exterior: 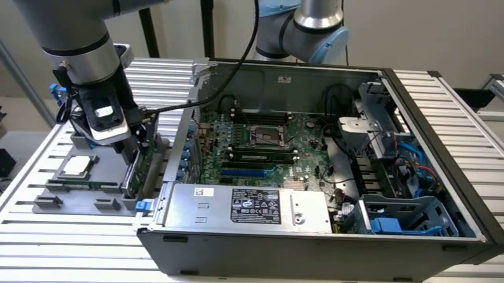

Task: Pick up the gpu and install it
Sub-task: 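Pick up the gpu and move the gpu toward the slot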

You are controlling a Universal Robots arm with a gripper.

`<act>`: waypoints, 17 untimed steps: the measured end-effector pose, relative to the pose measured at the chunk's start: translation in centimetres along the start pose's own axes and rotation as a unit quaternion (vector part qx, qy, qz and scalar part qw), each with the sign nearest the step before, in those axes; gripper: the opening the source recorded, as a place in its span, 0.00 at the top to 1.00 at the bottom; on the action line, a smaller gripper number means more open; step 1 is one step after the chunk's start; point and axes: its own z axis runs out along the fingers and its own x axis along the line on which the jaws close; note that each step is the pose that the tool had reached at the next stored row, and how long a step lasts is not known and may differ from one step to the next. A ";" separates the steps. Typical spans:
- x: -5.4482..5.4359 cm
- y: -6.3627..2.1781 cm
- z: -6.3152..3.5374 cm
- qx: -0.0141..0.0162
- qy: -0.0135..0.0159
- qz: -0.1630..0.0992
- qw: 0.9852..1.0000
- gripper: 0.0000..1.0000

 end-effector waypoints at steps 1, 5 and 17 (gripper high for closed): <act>0.0 0.00 0.18 0.000 0.000 0.000 1.000 0.00; 0.0 0.10 0.91 0.000 0.000 0.001 1.000 0.00; 0.1 0.46 2.40 0.000 0.000 0.002 1.000 0.00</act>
